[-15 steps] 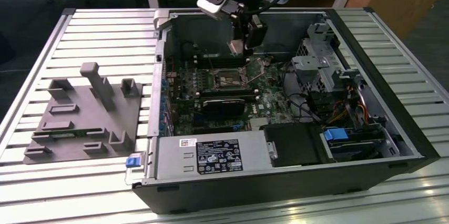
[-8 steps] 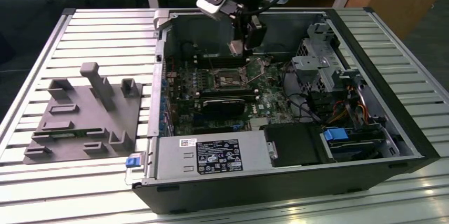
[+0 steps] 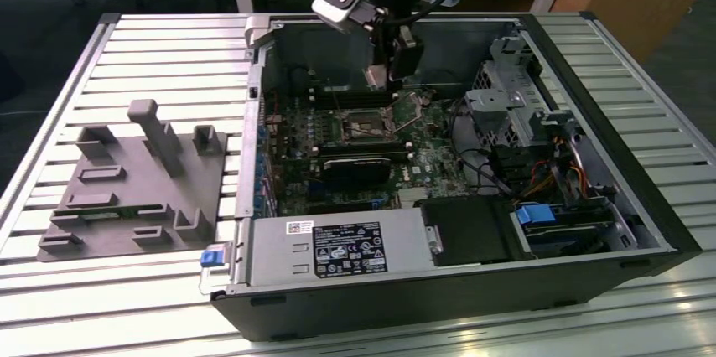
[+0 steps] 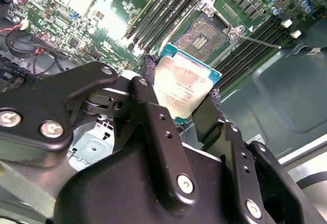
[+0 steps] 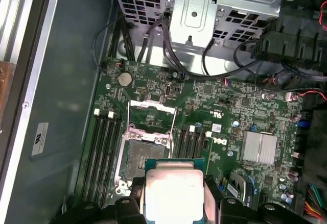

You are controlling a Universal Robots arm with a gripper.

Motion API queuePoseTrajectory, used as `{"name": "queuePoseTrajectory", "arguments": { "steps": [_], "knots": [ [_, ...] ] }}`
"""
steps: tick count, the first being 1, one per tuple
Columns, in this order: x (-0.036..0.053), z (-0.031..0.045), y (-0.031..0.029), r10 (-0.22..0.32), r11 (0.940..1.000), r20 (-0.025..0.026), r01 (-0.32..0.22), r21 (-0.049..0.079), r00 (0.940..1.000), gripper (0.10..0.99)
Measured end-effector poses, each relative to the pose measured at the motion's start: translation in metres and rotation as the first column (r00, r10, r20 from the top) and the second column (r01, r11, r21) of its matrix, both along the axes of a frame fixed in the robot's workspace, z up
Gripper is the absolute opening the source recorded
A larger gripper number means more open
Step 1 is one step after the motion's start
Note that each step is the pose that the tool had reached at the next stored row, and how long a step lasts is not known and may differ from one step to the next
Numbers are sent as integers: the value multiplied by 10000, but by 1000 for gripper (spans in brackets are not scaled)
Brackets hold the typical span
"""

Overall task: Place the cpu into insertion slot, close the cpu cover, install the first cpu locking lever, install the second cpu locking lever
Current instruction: 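Place the cpu into insertion slot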

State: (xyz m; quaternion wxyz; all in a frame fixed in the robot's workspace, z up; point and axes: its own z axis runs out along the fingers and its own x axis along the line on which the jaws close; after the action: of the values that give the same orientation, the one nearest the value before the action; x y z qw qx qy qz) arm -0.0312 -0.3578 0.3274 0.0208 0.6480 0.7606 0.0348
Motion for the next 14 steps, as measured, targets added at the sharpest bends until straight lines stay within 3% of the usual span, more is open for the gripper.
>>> {"name": "queuePoseTrajectory", "arguments": {
  "steps": [14],
  "knots": [
    [0, -27, 0, -382, 9993, -22, 382, -1, 9993, 541]
  ]
}}
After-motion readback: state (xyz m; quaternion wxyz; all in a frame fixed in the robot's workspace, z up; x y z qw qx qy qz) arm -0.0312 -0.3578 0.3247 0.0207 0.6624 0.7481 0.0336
